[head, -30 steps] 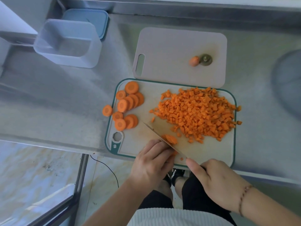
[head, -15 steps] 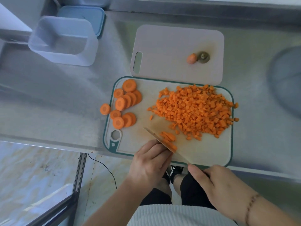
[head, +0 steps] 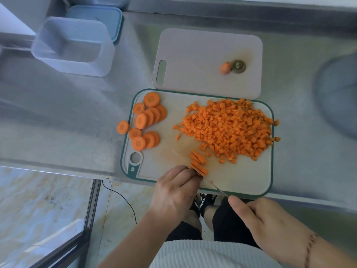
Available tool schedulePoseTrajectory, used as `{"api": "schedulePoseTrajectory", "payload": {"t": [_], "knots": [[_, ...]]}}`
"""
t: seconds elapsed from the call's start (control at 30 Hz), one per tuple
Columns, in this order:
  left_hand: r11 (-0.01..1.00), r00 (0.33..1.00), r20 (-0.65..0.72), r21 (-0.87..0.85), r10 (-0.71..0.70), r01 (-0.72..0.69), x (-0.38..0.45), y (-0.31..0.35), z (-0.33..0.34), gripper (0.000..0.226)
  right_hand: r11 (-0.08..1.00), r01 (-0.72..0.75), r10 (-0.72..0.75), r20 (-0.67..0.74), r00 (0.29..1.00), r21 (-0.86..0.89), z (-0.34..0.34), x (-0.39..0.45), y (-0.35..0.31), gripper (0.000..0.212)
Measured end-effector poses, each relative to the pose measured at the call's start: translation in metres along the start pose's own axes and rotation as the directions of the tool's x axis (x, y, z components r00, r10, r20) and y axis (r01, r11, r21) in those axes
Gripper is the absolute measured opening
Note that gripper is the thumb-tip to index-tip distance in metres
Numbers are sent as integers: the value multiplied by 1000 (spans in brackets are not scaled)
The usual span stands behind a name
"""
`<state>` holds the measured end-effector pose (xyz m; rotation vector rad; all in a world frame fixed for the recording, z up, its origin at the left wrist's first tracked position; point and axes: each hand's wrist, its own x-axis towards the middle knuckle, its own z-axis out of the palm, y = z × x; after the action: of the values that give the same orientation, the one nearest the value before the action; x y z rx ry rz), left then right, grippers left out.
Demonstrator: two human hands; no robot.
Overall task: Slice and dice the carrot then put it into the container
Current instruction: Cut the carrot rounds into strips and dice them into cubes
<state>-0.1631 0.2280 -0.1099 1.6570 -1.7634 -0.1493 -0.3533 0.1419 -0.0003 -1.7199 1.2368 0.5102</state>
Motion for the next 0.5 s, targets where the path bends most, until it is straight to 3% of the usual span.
{"api": "schedulePoseTrajectory", "payload": {"t": [0.2, 0.5], "knots": [[1000, 1000, -22, -30, 5, -5, 0, -4, 0, 10, 999, -27, 26, 44, 999, 18, 1, 9, -7, 63], [998, 999, -22, -49, 36, -37, 0, -7, 0, 6, 997, 64, -64, 1, 998, 32, 10, 22, -9, 67]]}}
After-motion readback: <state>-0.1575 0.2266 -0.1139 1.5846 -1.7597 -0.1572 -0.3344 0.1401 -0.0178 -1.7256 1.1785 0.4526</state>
